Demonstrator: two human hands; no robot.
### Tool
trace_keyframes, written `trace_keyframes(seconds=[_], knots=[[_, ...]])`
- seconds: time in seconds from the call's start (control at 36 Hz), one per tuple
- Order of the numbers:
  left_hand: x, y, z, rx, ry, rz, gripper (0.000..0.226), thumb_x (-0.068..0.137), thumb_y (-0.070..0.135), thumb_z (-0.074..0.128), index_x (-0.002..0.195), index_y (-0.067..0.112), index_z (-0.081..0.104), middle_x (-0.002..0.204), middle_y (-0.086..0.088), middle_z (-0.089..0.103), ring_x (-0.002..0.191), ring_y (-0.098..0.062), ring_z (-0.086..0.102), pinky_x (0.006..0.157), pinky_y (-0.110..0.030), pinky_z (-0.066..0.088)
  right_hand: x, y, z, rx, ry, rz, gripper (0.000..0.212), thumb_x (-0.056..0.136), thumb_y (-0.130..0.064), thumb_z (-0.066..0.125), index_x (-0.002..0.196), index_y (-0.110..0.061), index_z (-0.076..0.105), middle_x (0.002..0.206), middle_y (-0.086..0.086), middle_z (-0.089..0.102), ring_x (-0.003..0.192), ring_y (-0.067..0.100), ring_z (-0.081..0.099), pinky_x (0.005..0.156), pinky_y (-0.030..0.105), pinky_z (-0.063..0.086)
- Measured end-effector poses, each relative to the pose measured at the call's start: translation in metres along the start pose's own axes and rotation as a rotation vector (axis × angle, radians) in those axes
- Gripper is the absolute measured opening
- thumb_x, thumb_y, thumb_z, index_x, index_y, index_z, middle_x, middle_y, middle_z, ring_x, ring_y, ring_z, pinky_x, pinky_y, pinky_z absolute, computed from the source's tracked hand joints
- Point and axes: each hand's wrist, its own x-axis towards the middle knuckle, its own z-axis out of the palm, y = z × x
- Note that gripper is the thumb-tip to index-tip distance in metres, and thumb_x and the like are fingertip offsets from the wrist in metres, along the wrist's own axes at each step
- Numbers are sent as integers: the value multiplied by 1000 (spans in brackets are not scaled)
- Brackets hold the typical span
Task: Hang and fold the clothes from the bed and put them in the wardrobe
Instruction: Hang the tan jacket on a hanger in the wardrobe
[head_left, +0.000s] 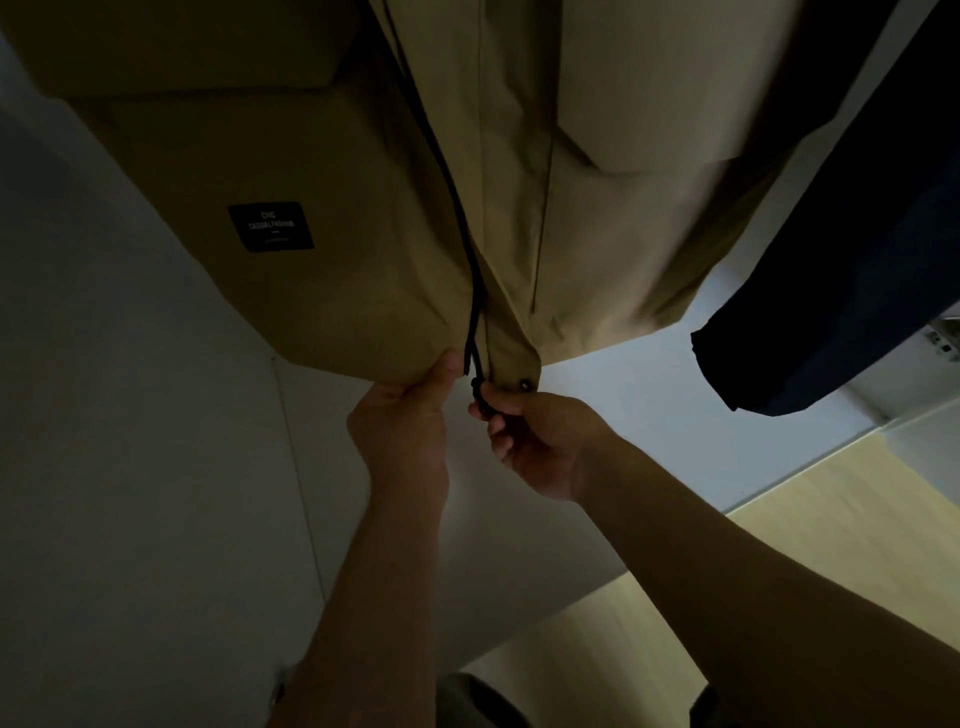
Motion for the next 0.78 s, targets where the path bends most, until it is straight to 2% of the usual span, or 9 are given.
trace_keyframes(seconds=[0.11,0.28,0.39,0.5,0.61,0.67,0.78], knots=[[2,-1,0,8,2,25,14,71,18,89,79,18,77,83,7,77,81,-2,72,66,-10,51,3,2,3,38,-6,0,12,89,-10,72,101,-9,69,80,5,70,51,5,51,49,18,43],[1,-1,0,1,5,61,16,72,16,89,82,14,77,83,6,78,80,-2,72,64,-8,50,4,3,8,85,-5,-2,22,89,-12,73,110,-9,67,83,6,72,50,5,51,46,18,42],[0,0,0,2,-3,81,14,73,14,88,76,19,75,79,8,77,77,-1,72,63,-8,50,4,4,11,124,-18,0,23,90,-11,72,112,-10,66,82,6,72,51,5,51,46,17,42],[2,-1,-1,31,-4,110,16,72,14,88,73,21,74,76,10,76,73,1,71,61,-8,50,4,4,13,156,-20,12,17,91,-11,71,107,-12,67,81,6,72,49,5,51,45,17,41],[5,-4,-2,105,-34,159,24,72,18,89,59,32,75,73,12,75,71,1,70,62,-11,50,3,5,16,202,12,9,10,91,-9,70,100,-12,67,82,7,72,49,5,49,44,16,40],[5,-6,-3,141,-73,178,26,74,16,87,61,35,76,75,13,75,75,0,71,66,-12,51,3,4,17,235,21,-5,8,92,-8,68,99,-12,67,82,7,73,50,5,47,43,17,39],[9,-8,-4,272,-102,254,14,81,18,82,76,27,73,76,16,74,79,1,69,72,-11,49,1,0,17,246,11,-13,7,93,-7,67,98,-12,68,80,6,73,51,4,45,44,16,37]])
